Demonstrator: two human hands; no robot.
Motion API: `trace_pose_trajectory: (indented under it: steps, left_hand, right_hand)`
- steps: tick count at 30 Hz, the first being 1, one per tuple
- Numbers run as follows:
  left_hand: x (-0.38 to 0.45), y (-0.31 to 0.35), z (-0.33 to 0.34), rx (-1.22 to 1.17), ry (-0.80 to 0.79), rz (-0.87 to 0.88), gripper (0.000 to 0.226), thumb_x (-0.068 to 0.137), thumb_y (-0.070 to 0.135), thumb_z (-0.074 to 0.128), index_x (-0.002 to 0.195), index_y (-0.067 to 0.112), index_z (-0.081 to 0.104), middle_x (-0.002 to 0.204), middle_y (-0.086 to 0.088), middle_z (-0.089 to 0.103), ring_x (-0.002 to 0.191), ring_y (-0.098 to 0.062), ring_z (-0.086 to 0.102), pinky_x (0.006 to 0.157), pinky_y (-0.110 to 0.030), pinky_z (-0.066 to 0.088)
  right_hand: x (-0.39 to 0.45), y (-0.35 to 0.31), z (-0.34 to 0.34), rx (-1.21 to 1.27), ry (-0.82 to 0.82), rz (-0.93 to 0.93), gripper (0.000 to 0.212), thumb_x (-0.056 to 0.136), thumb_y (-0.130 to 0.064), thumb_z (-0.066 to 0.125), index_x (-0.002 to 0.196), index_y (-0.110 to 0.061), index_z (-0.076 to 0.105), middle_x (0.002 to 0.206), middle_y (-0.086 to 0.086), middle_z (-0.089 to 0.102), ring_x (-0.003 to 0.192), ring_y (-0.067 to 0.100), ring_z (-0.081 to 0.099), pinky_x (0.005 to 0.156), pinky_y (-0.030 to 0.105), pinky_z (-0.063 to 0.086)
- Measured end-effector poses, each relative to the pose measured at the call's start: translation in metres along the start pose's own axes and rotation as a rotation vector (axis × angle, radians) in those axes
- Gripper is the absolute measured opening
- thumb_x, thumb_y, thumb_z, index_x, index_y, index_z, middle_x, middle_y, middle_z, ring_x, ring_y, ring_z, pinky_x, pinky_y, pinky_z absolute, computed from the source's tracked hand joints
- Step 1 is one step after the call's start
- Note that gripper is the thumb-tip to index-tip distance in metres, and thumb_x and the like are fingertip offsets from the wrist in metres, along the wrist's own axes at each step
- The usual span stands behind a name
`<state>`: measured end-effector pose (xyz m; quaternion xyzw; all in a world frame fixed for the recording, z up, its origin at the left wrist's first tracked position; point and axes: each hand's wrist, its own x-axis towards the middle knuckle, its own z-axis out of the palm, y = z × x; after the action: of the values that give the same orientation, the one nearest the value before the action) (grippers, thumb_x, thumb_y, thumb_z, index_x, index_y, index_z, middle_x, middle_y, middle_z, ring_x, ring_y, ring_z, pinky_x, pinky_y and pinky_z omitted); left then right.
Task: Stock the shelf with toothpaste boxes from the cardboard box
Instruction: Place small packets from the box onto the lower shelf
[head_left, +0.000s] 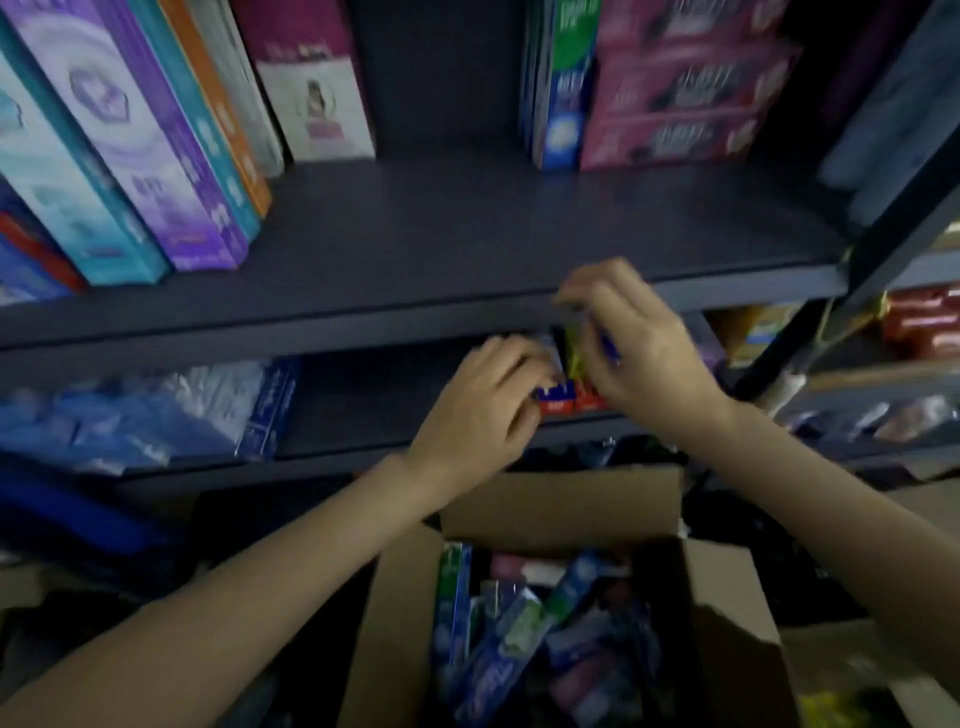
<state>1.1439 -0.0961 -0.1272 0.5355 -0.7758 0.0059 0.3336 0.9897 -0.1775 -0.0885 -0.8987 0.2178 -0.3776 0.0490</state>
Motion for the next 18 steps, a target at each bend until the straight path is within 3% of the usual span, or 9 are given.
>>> trace_pose_trajectory:
  steps: [2,4,8,11,14,18]
  left_hand:
    - [-0.065,-0.008,0.031,-0.005,-0.156,-0.051,0.024,0.082,0.009,0.043,0.098,0.009,0.060,0.102,-0.006,0.057,0.094,-0.018,0.047,0.086,-0.029,0.038]
    - [-0.120,-0.025,0.067,0.010,-0.332,-0.160,0.026,0.080,0.011,0.042,0.099,0.012,0.059,0.103,-0.005,0.056,0.096,-0.019,0.047,0.086,-0.032,0.043]
    - [-0.212,-0.046,0.129,-0.055,-0.587,-0.598,0.027,0.082,0.003,0.052,0.107,0.005,0.062,0.115,-0.012,0.054,0.108,-0.029,0.051,0.094,-0.038,0.042]
    - [-0.261,-0.054,0.164,-0.112,-0.681,-0.786,0.024,0.081,-0.001,0.054,0.103,0.000,0.062,0.112,-0.017,0.054,0.109,-0.032,0.051,0.092,-0.036,0.037]
    - [-0.287,-0.065,0.185,-0.067,-0.730,-0.818,0.023,0.088,0.007,0.053,0.110,0.006,0.059,0.120,-0.011,0.050,0.114,-0.024,0.048,0.091,-0.029,0.034]
    - [-0.301,-0.081,0.193,-0.038,-0.729,-0.804,0.024,0.091,0.010,0.047,0.113,0.012,0.056,0.121,-0.003,0.046,0.107,-0.019,0.049,0.082,-0.030,0.040]
  right_hand:
    - [-0.054,-0.016,0.030,0.041,-0.231,0.005,0.023,0.086,0.001,0.041,0.099,0.000,0.060,0.101,0.015,0.059,0.088,0.029,0.060,0.073,0.034,0.052]
    - [-0.104,-0.021,0.065,0.061,-0.513,0.129,0.029,0.087,-0.010,0.038,0.102,-0.002,0.061,0.100,0.014,0.061,0.084,0.033,0.063,0.066,0.038,0.054]
    - [-0.207,-0.014,0.150,-0.023,-1.068,0.452,0.038,0.091,-0.010,0.044,0.129,-0.009,0.047,0.130,0.010,0.048,0.121,0.028,0.048,0.092,0.033,0.038]
    - [-0.278,-0.014,0.220,-0.078,-1.327,0.349,0.054,0.088,0.000,0.043,0.141,-0.005,0.034,0.145,0.013,0.033,0.133,0.030,0.035,0.105,0.036,0.037]
    - [-0.324,-0.019,0.278,-0.093,-1.486,0.233,0.054,0.090,0.002,0.042,0.142,-0.008,0.032,0.148,0.014,0.033,0.137,0.030,0.030,0.109,0.041,0.034]
    - [-0.343,-0.027,0.319,-0.368,-1.330,0.019,0.040,0.090,-0.013,0.042,0.126,-0.024,0.057,0.127,-0.001,0.055,0.121,0.025,0.048,0.092,0.035,0.044]
